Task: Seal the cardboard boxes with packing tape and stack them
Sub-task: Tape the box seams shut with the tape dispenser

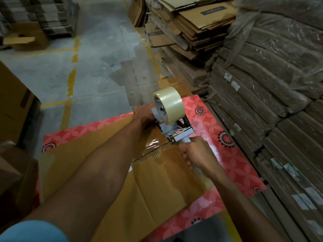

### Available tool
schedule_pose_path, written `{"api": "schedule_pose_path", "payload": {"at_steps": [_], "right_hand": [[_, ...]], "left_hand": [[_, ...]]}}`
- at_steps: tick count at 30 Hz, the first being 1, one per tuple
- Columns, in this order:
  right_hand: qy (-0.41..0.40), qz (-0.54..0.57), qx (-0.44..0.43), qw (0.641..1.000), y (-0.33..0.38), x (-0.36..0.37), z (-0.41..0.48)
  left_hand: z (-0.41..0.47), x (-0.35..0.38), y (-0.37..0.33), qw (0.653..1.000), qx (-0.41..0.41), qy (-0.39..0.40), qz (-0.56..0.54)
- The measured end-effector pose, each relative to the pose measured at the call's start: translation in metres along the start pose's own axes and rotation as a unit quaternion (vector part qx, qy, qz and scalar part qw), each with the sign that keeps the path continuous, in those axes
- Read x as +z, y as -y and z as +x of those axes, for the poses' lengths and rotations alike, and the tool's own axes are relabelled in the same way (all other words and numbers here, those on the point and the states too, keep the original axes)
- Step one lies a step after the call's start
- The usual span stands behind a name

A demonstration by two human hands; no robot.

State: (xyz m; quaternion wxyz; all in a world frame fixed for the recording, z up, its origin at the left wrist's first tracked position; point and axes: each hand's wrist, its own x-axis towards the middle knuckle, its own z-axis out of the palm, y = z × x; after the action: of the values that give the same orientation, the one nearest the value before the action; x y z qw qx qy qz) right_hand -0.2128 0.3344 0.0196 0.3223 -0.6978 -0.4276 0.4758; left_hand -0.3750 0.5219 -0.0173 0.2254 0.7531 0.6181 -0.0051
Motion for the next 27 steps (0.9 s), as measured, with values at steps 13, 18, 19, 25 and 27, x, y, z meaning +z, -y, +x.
{"api": "schedule_pose_path", "payload": {"at_steps": [13, 18, 19, 25, 27], "right_hand": [[0.019, 0.031, 0.020, 0.999, -0.067, -0.039, -0.076], [0.023, 0.070, 0.020, 0.997, -0.064, -0.037, -0.072], [0.030, 0.066, 0.015, 0.997, -0.065, -0.038, -0.071], [0.006, 0.016, -0.005, 1.000, -0.051, -0.030, -0.047], [-0.009, 0.011, -0.003, 1.000, -0.043, -0.027, -0.034]], "left_hand": [[-0.019, 0.024, -0.033, 0.986, -0.079, -0.142, 0.024], [-0.067, 0.070, -0.044, 0.987, -0.052, -0.154, 0.007], [-0.067, 0.072, -0.041, 0.987, -0.052, -0.148, 0.016], [-0.036, 0.059, -0.034, 0.985, -0.073, -0.144, 0.053], [-0.024, 0.051, -0.031, 0.985, -0.081, -0.145, 0.054]]}}
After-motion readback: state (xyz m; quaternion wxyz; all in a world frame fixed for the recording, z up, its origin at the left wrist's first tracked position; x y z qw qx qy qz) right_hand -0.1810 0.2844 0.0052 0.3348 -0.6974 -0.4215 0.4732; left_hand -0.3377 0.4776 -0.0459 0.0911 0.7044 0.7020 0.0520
